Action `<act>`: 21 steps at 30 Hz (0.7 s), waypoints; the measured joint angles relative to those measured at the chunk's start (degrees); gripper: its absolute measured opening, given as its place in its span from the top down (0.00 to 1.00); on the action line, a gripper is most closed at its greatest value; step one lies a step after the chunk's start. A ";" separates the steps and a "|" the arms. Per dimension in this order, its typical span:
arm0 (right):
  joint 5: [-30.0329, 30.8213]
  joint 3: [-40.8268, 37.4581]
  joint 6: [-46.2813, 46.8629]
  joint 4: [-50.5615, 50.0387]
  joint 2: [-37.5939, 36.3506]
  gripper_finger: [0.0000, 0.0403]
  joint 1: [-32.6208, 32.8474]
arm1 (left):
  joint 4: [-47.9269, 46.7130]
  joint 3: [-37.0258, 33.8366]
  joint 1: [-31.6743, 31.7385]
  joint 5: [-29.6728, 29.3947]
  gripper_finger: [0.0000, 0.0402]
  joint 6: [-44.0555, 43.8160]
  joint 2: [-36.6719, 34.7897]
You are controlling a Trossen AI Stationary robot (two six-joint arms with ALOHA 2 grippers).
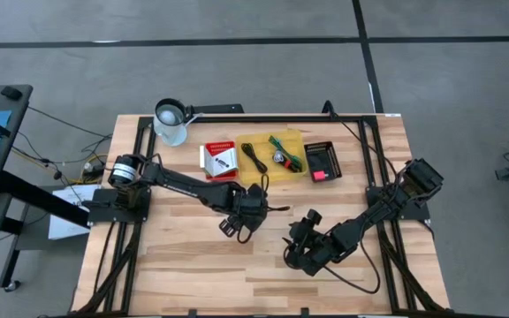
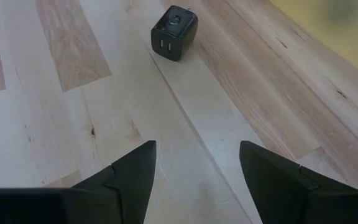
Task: Pick and place items into bin
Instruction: Put the black charger adapter into the black bin
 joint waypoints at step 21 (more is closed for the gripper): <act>0.17 5.88 -7.54 -1.13 -0.02 0.43 1.80 | -8.48 7.48 -0.90 -0.37 0.38 -1.80 6.79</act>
